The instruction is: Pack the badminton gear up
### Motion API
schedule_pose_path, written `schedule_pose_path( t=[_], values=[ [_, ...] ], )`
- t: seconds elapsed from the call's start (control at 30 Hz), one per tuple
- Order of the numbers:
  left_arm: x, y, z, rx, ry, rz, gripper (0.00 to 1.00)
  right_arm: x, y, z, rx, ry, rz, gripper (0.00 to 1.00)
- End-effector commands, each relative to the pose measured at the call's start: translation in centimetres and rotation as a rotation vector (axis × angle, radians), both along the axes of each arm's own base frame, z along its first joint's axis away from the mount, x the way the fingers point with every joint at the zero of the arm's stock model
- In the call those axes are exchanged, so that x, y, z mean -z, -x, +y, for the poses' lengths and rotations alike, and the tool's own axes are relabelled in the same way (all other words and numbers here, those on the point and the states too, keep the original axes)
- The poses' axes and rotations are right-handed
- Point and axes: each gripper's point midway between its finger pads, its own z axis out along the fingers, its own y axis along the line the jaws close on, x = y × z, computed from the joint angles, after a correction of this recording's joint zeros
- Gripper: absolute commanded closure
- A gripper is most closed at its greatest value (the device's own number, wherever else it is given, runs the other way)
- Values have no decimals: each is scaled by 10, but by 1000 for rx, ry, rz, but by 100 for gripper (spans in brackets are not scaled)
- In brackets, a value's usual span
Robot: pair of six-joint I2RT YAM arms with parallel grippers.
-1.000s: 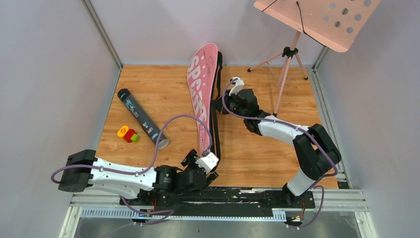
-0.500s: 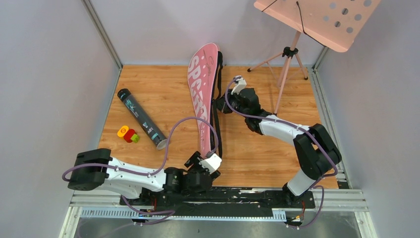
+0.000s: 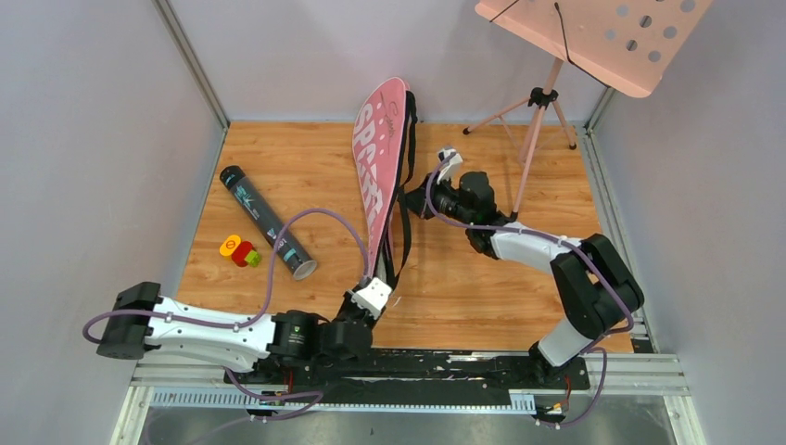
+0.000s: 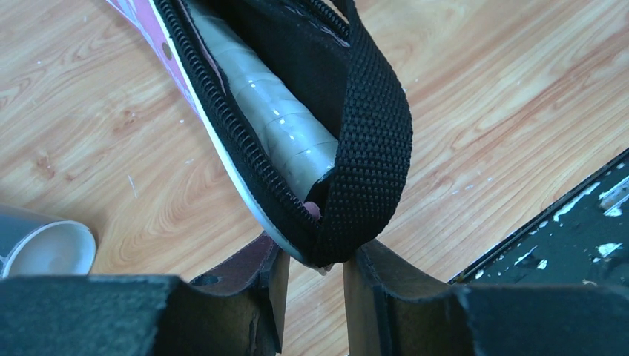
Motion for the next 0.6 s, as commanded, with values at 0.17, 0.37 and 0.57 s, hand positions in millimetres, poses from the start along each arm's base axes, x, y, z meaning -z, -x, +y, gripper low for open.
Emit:
schedule_pose_path(
  t=[0.17, 0.37, 0.57],
  values=[
    [-44, -24, 21, -143, 110, -130, 65, -46, 68, 9, -306, -9, -366, 100],
    [-53, -28, 24, -157, 85, -157, 64, -51, 120, 19, -494, 43, -510, 100],
    [-71, -33, 24, -161, 103, -178, 63, -44, 166, 36, -620, 99, -553, 100]
  ],
)
